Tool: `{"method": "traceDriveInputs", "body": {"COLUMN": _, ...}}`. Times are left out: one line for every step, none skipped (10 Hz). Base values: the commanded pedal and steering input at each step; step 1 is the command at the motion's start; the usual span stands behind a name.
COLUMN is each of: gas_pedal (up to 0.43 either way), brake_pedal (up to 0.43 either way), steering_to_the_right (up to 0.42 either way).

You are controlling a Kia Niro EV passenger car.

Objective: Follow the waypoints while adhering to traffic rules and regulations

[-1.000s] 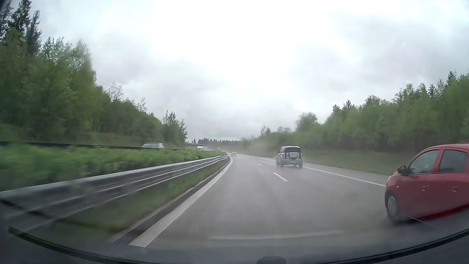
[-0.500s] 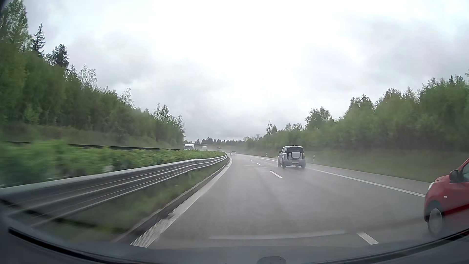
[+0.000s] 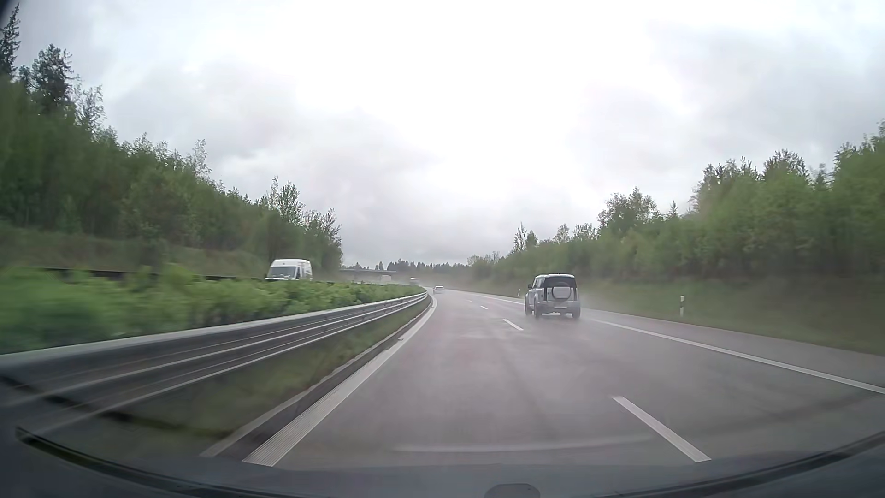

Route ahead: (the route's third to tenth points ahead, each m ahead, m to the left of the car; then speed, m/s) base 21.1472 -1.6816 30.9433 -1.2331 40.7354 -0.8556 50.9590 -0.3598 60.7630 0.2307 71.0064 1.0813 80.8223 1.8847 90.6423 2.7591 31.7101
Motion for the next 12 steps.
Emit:
{"method": "traceDriveInputs", "body": {"gas_pedal": 0.287, "brake_pedal": 0.000, "steering_to_the_right": -0.007}}
{"method": "traceDriveInputs", "body": {"gas_pedal": 0.287, "brake_pedal": 0.000, "steering_to_the_right": -0.007}}
{"method": "traceDriveInputs", "body": {"gas_pedal": 0.287, "brake_pedal": 0.000, "steering_to_the_right": -0.007}}
{"method": "traceDriveInputs", "body": {"gas_pedal": 0.287, "brake_pedal": 0.000, "steering_to_the_right": -0.008}}
{"method": "traceDriveInputs", "body": {"gas_pedal": 0.287, "brake_pedal": 0.000, "steering_to_the_right": -0.008}}
{"method": "traceDriveInputs", "body": {"gas_pedal": 0.287, "brake_pedal": 0.000, "steering_to_the_right": -0.008}}
{"method": "traceDriveInputs", "body": {"gas_pedal": 0.287, "brake_pedal": 0.000, "steering_to_the_right": -0.009}}
{"method": "traceDriveInputs", "body": {"gas_pedal": 0.287, "brake_pedal": 0.000, "steering_to_the_right": -0.009}}
{"method": "traceDriveInputs", "body": {"gas_pedal": 0.287, "brake_pedal": 0.000, "steering_to_the_right": -0.009}}
{"method": "traceDriveInputs", "body": {"gas_pedal": 0.287, "brake_pedal": 0.000, "steering_to_the_right": -0.009}}
{"method": "traceDriveInputs", "body": {"gas_pedal": 0.287, "brake_pedal": 0.000, "steering_to_the_right": -0.009}}
{"method": "traceDriveInputs", "body": {"gas_pedal": 0.287, "brake_pedal": 0.000, "steering_to_the_right": -0.009}}
